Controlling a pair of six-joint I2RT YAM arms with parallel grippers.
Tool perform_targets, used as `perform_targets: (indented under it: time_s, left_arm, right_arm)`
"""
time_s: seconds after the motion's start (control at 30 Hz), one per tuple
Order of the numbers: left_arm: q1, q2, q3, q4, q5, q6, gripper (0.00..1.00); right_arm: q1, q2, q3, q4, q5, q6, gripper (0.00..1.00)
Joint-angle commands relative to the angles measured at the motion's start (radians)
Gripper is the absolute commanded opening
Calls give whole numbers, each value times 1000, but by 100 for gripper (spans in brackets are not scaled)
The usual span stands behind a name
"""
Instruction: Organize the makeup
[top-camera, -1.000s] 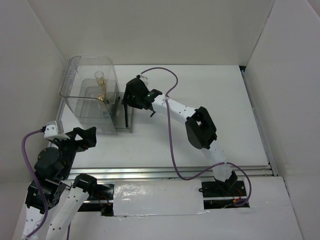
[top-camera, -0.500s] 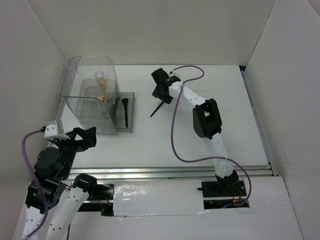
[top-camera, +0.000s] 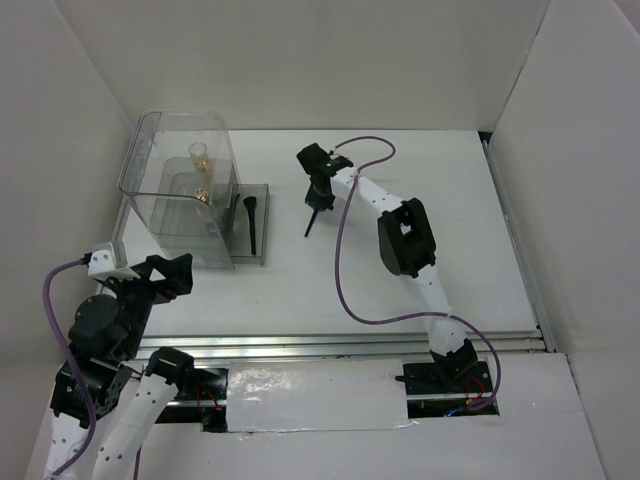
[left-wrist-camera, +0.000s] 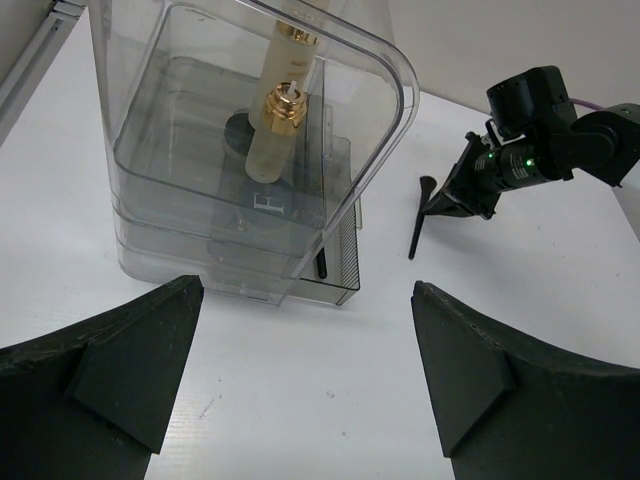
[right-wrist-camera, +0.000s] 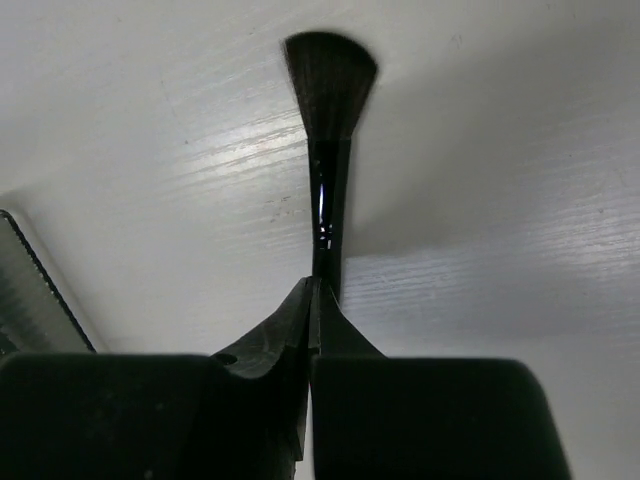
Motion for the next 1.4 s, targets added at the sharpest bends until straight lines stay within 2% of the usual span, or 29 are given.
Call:
perform_targets:
  time_s: [0.0, 0.07, 0.1, 0.17, 0.3, 0.37, 0.47, 0.63, 0.67, 0.7, 0.73, 0.77, 0.8, 0.9, 1.0, 1.03, 1.1, 1.23, 1.37]
  left_arm:
    - [-5, -18, 4, 35, 7, 3, 99]
    - [-5, -18, 4, 35, 7, 2, 99]
    - [-5, -19, 3, 35, 8, 2, 99]
    - [-5, -21, 4, 33, 7, 2, 100]
    - [-7, -26, 3, 33, 2, 0, 99]
    - [-7, -29, 4, 32, 0, -1, 99]
    - [-13, -29, 4, 30, -3, -3, 99]
    - [-22, -35, 4, 27, -13, -7, 99]
    - [-24, -35, 6, 26, -13, -7, 99]
    - [-24, -36, 4, 26, -15, -7, 99]
    - [-24, -36, 4, 27, -15, -7, 99]
    - [-25, -33, 6, 27, -15, -7, 99]
    - [-24, -32, 6, 27, -13, -6, 100]
    - [-25, -24, 4, 30, -10, -6, 99]
    - [-24, -24, 4, 32, -12, -4, 99]
    - [-25, -22, 4, 32, -10, -4, 99]
    - [-24, -21, 4, 30, -13, -7, 99]
    - [-25, -18, 4, 29, -18, -7, 99]
    - [-25, -16, 6, 27, -24, -10, 99]
  right_arm:
    - [-4, -22, -47, -11, -28, -37, 1]
    - [-6, -22, -53, -14, -26, -50, 4]
    - [-9, -21, -50, -21, -26, -53, 12]
    - [-10, -10, -29, -42, -29, -64, 21]
    - [-13, -4, -13, -60, -39, -86, 25]
    - [-16, -12, -21, -62, -46, -87, 30]
    - [-21, -22, -49, -50, -54, -101, 32]
    - [-26, -10, -27, -79, -77, -130, 32]
    - [-26, -12, -30, -77, -79, -133, 29]
    - [-27, -13, -35, -76, -85, -139, 23]
    - [-27, -21, -42, -71, -86, -142, 9]
    - [-27, -27, -53, -62, -91, -146, 2]
    - [-26, -36, -84, -36, -111, -152, 0]
    - [-9, -110, -189, 30, -144, -159, 0]
    - [28, -258, -358, 230, -238, -172, 0]
    - [57, -327, -392, 342, -279, -176, 0]
    - [105, -374, -432, 444, -301, -185, 0]
    - [168, -365, -359, 486, -307, -182, 0]
    - [188, -222, -117, 383, -290, -150, 1]
